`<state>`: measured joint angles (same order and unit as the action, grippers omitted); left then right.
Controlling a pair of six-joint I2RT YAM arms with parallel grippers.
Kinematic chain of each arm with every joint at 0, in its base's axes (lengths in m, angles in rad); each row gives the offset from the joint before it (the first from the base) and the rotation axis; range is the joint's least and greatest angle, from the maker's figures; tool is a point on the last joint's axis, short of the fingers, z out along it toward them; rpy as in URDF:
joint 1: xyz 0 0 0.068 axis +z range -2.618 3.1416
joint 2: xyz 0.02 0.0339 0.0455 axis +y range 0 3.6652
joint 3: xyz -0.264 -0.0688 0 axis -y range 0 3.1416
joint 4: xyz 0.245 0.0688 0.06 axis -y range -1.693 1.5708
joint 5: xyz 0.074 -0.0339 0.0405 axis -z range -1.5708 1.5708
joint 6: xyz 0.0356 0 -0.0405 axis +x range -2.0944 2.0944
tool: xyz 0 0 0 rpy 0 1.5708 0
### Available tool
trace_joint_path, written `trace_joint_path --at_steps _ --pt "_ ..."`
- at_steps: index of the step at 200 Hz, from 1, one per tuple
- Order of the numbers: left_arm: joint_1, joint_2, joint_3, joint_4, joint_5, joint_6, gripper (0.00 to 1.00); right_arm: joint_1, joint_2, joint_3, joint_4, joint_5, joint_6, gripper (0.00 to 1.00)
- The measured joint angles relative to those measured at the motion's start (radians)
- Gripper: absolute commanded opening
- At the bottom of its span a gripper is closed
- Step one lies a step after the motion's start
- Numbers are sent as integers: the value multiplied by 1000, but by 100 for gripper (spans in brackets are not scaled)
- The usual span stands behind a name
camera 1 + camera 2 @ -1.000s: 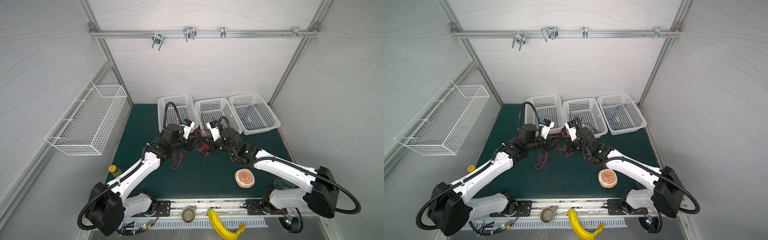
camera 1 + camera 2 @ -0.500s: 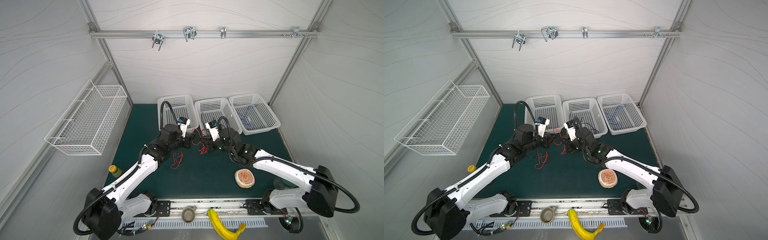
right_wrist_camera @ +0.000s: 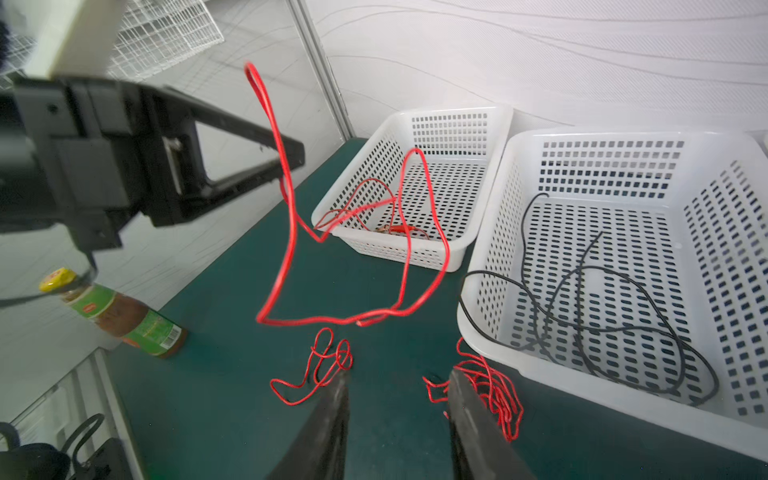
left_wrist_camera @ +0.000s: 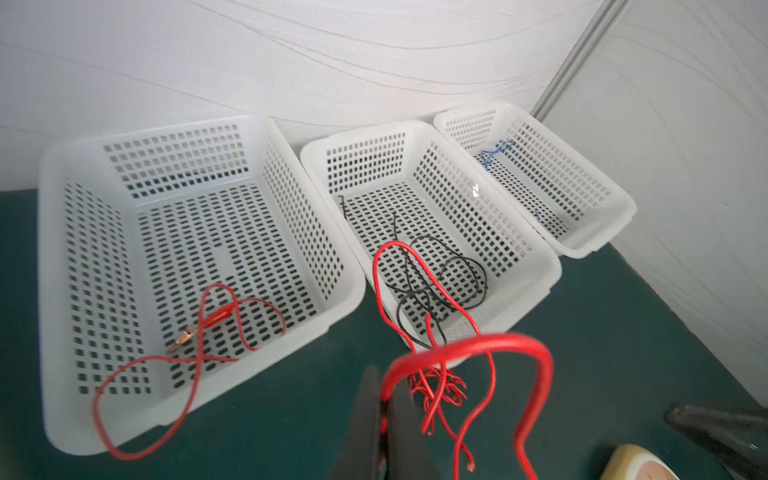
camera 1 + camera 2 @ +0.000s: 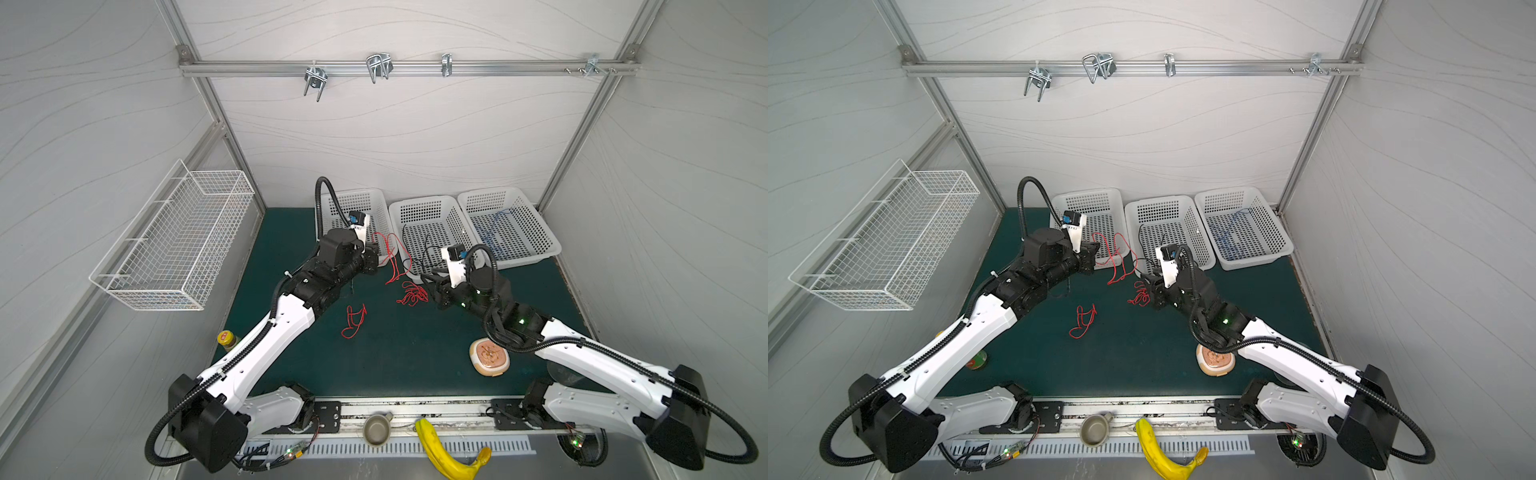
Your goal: Untangle the cables
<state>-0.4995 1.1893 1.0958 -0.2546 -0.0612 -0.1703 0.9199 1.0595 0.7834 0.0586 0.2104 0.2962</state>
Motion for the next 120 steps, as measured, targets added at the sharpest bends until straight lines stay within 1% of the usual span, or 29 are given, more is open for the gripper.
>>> trace_joint_path --at_steps 30,51,89,120 --pt "11 61 106 -11 -99 34 0 -2 11 -39 -16 22 4 42" --pt "45 120 169 -14 -143 39 0 -2 38 -40 -20 21 10 43" --pt "162 254 219 -19 -159 -1 0 -2 98 -38 -22 10 18 45" --pt "234 408 247 -59 -153 -66 0 4 153 -28 -23 -8 21 46"
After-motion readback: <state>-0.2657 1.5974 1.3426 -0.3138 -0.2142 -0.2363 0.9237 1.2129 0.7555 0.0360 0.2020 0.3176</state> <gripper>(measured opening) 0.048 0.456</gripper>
